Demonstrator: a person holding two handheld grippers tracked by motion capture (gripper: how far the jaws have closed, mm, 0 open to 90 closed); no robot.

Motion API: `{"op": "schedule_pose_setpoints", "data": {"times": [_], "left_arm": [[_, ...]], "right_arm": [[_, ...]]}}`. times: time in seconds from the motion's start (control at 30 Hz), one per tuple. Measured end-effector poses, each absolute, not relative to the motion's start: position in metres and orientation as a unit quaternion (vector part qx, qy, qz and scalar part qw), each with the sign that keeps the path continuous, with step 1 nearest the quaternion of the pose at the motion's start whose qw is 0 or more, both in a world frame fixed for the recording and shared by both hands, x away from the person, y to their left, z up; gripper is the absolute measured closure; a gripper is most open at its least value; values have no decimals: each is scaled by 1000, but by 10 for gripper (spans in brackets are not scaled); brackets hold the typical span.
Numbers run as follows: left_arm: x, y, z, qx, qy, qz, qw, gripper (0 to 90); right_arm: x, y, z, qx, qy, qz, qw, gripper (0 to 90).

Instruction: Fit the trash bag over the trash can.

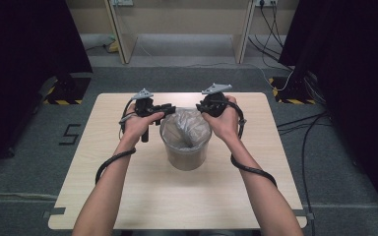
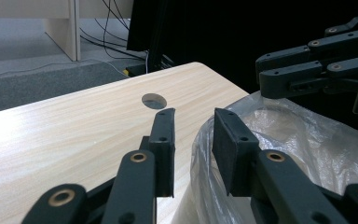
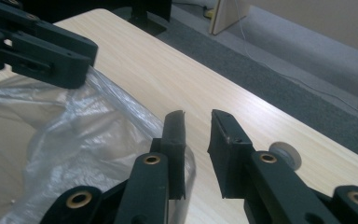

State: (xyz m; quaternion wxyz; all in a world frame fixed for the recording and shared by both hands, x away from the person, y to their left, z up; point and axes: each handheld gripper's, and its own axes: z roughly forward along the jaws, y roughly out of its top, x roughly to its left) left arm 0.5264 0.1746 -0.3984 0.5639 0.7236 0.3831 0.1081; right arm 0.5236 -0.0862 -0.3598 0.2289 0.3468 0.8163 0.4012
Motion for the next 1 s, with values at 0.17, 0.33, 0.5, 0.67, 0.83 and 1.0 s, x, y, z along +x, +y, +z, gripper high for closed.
{"op": "schedule_pose_setpoints", "data": {"times": [0.17,0.33,0.5,0.67,0.83,1.0], "left_arm": [[526,174,-397,724,380,109,565,683],[526,174,-398,725,381,109,563,686],[526,173,-398,726,381,110,562,699],[527,172,-399,726,382,110,561,710],[527,172,-400,727,381,110,560,712],[527,172,-400,726,383,109,560,712]], "right_arm": [[524,-80,-357,331,820,410,223,720],[525,-73,-357,314,827,413,214,689],[527,-69,-359,309,832,408,212,721],[528,-68,-361,307,836,402,212,848],[530,-69,-363,314,834,399,214,900],[530,-69,-365,316,835,396,216,900]]}}
